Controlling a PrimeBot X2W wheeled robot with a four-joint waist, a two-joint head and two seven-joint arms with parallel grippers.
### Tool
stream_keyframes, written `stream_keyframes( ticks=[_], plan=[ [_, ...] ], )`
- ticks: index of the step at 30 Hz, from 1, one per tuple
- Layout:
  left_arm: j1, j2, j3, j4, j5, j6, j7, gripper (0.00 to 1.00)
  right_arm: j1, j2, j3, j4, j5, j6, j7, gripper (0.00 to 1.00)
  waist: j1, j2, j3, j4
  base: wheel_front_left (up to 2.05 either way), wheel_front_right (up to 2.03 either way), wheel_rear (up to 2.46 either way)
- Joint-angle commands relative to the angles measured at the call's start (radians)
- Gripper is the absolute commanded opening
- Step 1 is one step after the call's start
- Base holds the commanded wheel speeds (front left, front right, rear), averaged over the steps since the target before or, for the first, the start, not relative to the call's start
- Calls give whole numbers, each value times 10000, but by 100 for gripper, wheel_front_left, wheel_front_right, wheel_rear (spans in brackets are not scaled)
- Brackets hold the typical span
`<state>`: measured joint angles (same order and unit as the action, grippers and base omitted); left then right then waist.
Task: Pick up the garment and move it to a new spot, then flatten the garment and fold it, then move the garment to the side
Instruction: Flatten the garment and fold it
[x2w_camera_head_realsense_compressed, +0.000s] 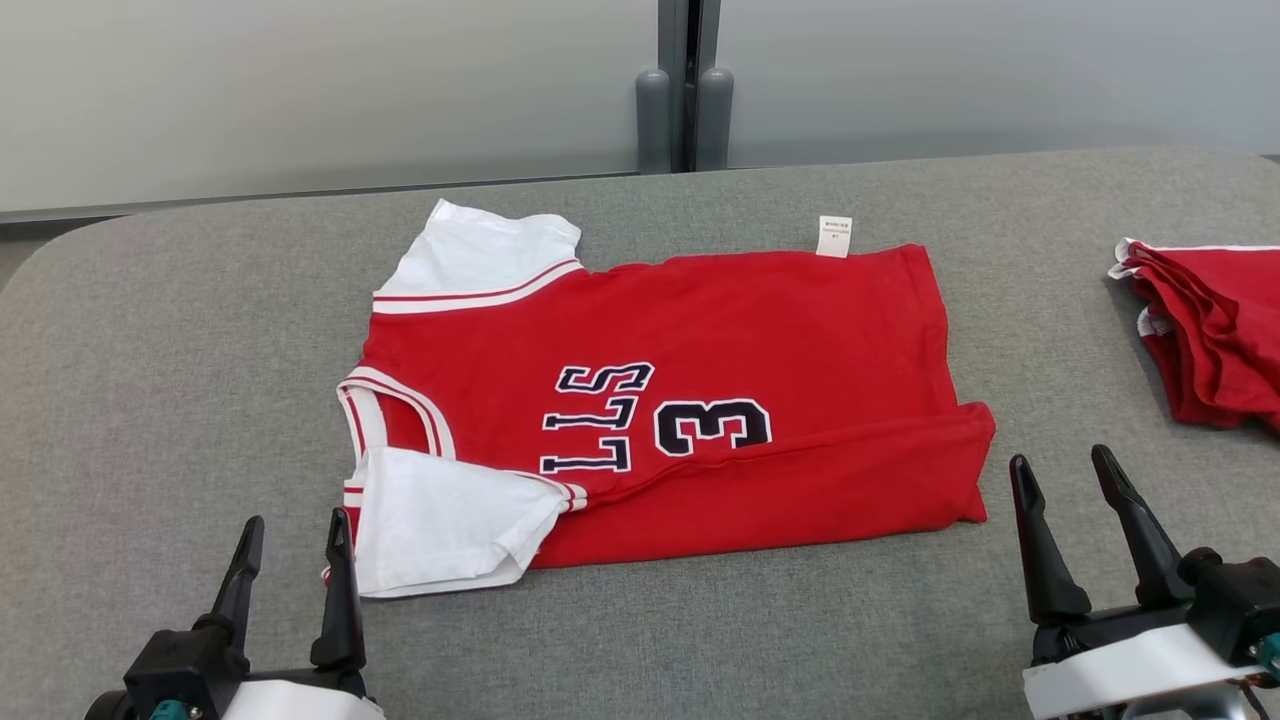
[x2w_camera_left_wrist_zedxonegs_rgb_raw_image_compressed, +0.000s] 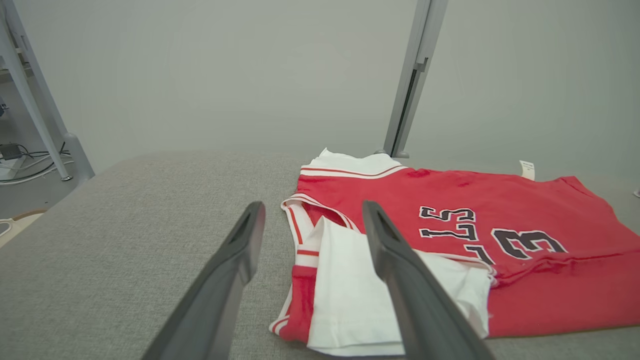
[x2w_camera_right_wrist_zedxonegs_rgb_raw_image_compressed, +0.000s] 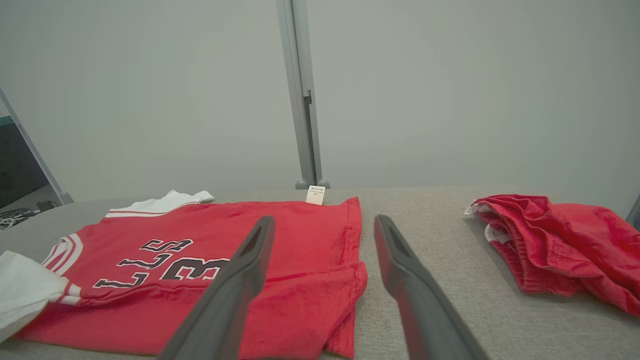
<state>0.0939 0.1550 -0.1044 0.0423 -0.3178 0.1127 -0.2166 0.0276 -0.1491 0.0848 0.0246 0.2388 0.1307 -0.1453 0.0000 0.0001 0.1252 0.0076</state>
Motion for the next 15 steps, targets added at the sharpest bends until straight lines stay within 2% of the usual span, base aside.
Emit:
stream_keyframes(
  ticks=[1,9,15],
  plan=[
    [17,73,0,-8,-39,39,-9,100,94,-8,-6,9,44,0,14,100,0,-1,-10,-1,0,0,0],
    [-259,45,-146,548,-288,-154,380,100,-89,-54,-96,342,109,0,231,100,0,-1,125,26,0,0,0],
    [-880,-87,-155,2034,-886,-624,611,100,-601,-206,35,1712,386,0,326,100,0,-1,527,79,0,0,0]
  ],
)
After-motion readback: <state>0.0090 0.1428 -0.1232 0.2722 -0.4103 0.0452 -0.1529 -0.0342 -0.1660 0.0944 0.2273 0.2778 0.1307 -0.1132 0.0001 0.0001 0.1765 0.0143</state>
